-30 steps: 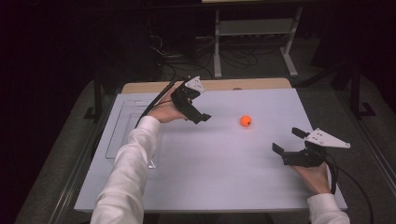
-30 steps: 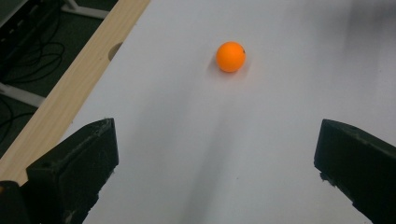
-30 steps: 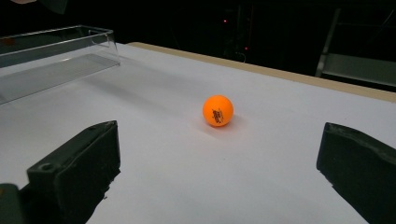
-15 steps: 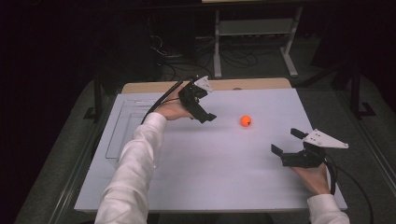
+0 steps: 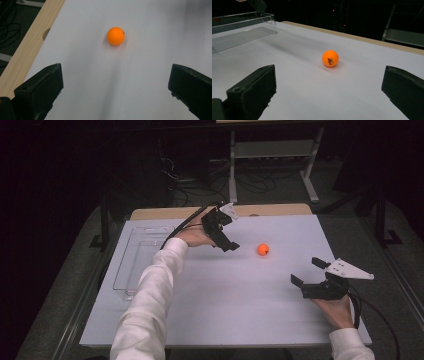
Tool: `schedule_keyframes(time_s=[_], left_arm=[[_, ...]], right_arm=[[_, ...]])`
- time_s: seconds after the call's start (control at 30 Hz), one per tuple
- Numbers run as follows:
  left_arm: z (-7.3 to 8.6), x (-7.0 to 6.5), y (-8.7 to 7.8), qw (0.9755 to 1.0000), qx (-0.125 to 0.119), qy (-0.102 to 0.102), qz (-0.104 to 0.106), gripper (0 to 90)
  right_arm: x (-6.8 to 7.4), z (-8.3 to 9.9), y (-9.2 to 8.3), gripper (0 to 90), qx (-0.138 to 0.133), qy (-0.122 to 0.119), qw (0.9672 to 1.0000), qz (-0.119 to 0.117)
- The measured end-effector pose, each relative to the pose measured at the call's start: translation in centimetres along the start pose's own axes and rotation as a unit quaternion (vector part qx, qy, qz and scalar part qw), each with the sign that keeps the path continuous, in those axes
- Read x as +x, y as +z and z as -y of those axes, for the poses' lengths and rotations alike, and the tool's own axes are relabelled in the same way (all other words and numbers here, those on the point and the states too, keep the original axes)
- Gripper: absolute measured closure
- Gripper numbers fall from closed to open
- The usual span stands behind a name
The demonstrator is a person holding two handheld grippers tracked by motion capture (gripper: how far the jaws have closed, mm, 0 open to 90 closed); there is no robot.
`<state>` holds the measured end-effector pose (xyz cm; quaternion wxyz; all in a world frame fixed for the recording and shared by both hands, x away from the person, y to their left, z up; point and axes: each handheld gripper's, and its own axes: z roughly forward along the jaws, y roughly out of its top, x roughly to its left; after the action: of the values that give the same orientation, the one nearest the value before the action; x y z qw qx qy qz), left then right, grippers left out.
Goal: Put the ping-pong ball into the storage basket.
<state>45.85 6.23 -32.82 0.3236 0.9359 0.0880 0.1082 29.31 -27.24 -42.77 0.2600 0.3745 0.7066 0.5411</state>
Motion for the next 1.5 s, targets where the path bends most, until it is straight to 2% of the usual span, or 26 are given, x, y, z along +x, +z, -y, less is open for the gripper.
schedule_keyframes(time_s=[0.4, 0.7, 0.83, 1.1, 1.5], left_arm=[[-0.7, 0.1, 1.4, 0.9998, 0.014, 0.009, 0.011, 0.0], [-0.9, 0.2, 2.3, 0.9996, 0.02, 0.009, 0.017, 0.0], [-1.2, 0.3, 3.0, 0.9996, 0.02, 0.007, 0.019, 0.0], [-1.9, 0.3, 4.5, 0.9989, 0.031, 0.02, 0.029, 0.0], [-2.3, 0.6, 6.2, 0.9984, 0.037, 0.021, 0.036, 0.0]], right_arm=[[0.0, 0.0, -0.1, 0.0, 0.0, -0.001, 1.0, 0.0], [0.2, 0.0, 0.1, 0.0, 0.005, 0.0, 1.0, -0.005], [0.3, 0.0, 0.1, 0.0, 0.007, -0.004, 0.9999, -0.006], [0.1, 0.1, 0.1, 0.0, 0.008, -0.001, 0.9999, -0.007], [0.0, 0.1, 0.2, 0.0, 0.009, 0.0, 0.9999, -0.007]])
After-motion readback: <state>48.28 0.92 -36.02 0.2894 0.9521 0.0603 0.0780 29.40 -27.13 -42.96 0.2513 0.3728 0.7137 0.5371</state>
